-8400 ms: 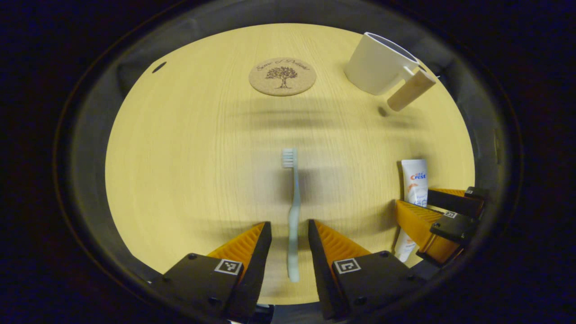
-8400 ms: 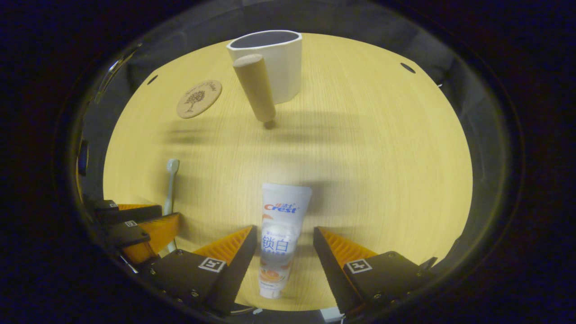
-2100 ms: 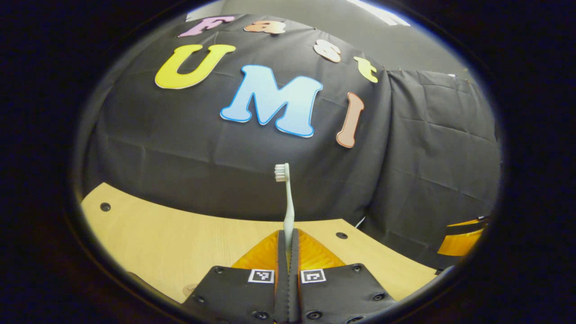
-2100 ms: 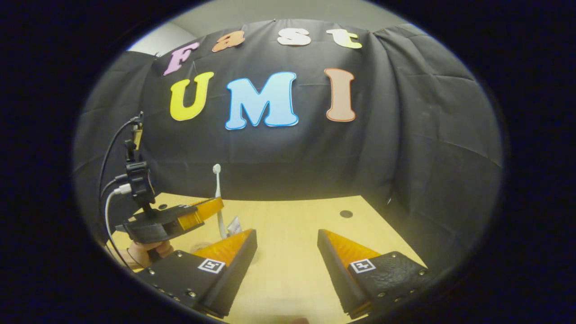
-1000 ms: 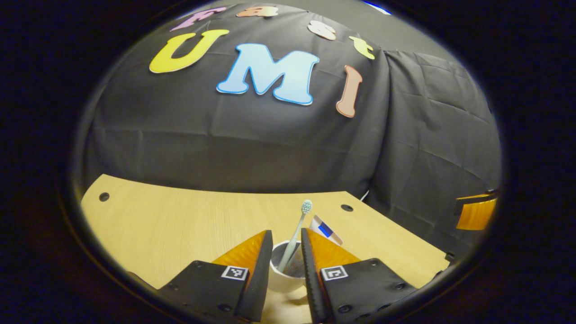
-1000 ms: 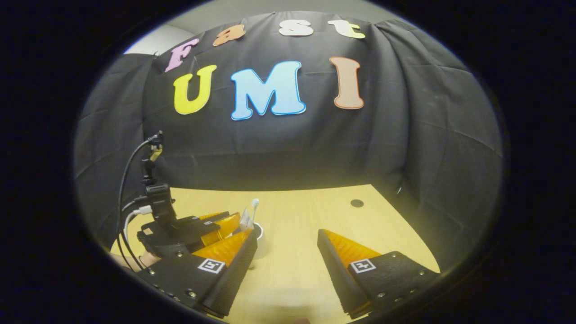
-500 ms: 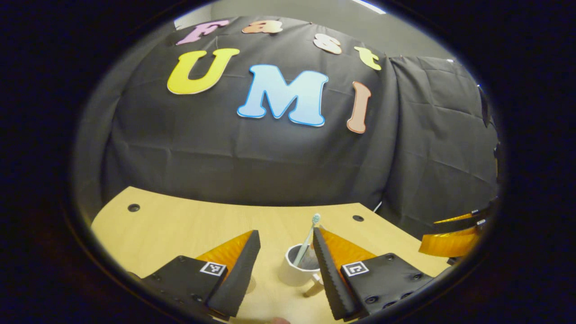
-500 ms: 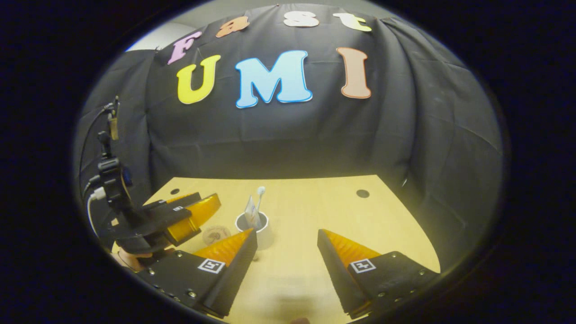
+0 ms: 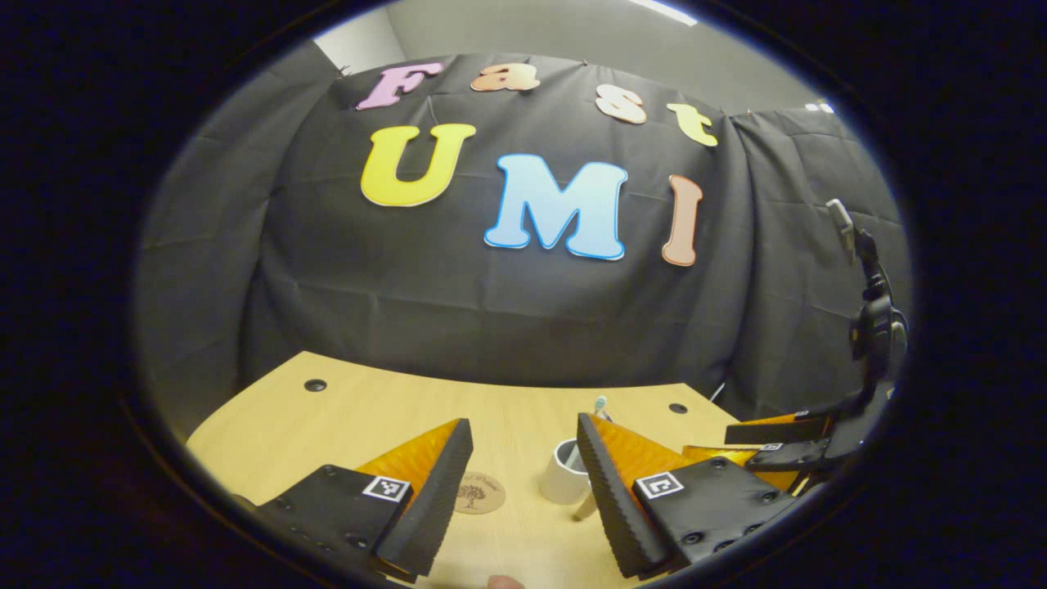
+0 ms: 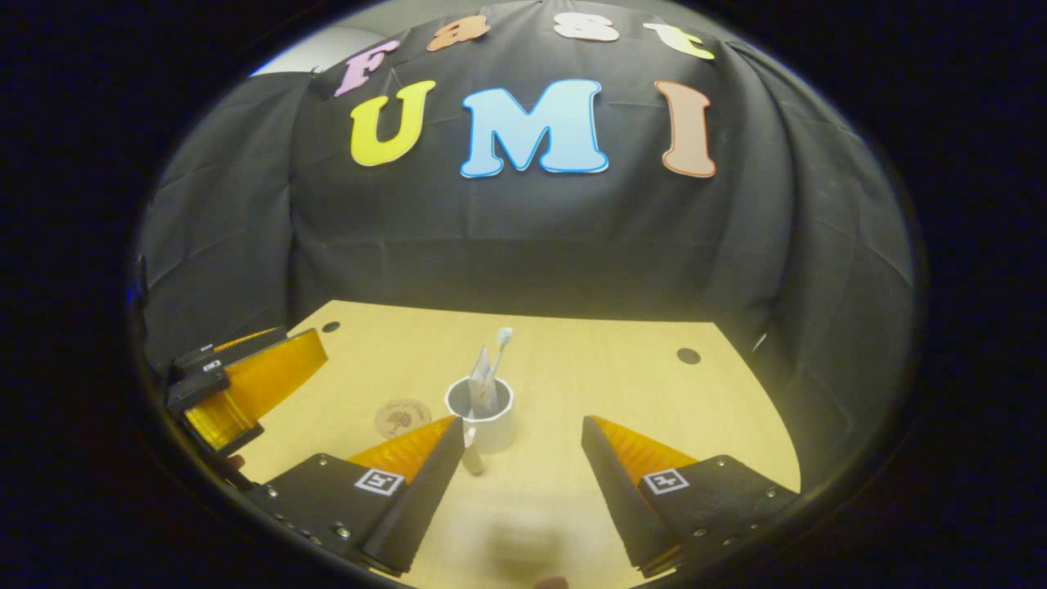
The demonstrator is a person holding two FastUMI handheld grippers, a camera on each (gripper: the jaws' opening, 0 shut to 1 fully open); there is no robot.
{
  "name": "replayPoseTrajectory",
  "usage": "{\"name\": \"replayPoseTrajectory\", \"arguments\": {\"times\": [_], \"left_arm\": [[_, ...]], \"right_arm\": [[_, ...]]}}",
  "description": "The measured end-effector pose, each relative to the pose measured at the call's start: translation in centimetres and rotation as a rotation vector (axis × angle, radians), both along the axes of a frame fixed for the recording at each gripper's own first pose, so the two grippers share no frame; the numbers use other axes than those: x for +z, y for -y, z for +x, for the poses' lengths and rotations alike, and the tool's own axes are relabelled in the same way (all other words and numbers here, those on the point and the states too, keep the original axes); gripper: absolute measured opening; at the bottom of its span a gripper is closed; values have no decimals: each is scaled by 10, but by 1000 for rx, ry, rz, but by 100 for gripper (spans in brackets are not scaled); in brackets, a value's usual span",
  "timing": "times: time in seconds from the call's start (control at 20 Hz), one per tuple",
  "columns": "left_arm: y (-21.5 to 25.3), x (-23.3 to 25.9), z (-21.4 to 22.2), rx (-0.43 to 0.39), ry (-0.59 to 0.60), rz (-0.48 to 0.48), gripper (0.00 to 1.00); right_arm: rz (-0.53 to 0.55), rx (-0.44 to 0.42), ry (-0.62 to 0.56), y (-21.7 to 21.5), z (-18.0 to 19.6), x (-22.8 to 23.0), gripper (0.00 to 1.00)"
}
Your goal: Put the toothbrush and toothpaste on the desktop into the cup, then pick up the cup and place it on the coaster on the desktop.
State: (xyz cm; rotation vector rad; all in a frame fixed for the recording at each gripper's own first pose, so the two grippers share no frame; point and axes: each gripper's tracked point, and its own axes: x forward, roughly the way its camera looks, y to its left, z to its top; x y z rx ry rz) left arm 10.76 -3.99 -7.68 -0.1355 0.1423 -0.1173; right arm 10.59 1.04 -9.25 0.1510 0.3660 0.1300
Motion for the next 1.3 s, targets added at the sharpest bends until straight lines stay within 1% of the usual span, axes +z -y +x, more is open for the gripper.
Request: {"name": "replayPoseTrajectory", "arguments": {"times": [0.2, 0.45, 0.75, 0.9, 1.15, 1.3], "left_arm": [[-19, 3, -19, 47, -4, 5, 84], [-38, 11, -29, 77, -14, 5, 85], [-50, 16, -30, 56, -19, 5, 85], [-55, 16, -24, 36, -32, -10, 85], [-59, 6, -13, -7, -43, -14, 85], [-58, -1, -7, -35, -59, -12, 85]], "right_arm": [[16, 36, -56, -17, 6, -10, 90], [6, 43, -158, -32, 23, -27, 90], [-12, 28, -324, -46, 47, -60, 90], [-43, 27, -403, -47, 49, -74, 90], [-103, 33, -503, -56, 67, -93, 90], [-139, 45, -584, -60, 75, -103, 90]]}}
